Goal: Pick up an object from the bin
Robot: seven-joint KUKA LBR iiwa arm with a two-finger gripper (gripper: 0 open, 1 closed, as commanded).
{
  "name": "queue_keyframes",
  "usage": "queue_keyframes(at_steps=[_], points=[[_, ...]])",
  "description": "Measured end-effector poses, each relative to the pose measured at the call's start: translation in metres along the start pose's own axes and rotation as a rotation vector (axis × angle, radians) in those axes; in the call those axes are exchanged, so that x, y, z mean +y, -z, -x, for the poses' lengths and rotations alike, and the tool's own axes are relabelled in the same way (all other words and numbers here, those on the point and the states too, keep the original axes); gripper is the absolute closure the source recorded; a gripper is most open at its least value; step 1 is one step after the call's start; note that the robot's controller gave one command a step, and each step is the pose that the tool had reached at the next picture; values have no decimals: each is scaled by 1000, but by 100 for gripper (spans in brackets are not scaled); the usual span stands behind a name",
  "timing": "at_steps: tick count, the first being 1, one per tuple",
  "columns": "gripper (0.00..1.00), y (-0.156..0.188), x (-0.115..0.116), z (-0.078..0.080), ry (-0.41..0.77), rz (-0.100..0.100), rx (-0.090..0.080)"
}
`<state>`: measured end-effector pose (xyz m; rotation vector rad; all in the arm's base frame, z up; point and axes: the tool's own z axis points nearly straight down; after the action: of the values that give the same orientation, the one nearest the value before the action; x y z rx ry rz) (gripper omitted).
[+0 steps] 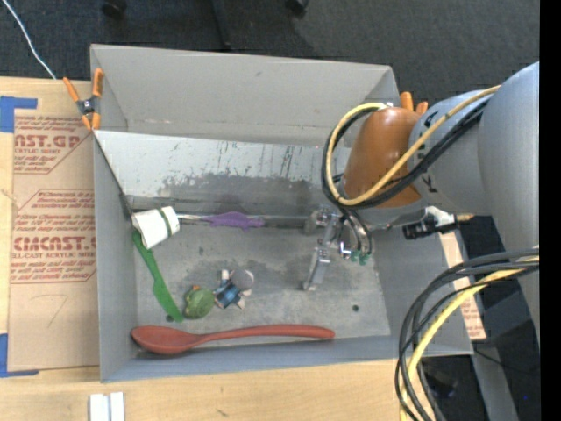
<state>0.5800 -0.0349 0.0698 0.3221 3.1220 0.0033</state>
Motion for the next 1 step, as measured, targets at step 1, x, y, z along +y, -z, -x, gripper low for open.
queue_keyframes(at_steps=[1], points=[[0,0,-3,-22,-147,-1,6]])
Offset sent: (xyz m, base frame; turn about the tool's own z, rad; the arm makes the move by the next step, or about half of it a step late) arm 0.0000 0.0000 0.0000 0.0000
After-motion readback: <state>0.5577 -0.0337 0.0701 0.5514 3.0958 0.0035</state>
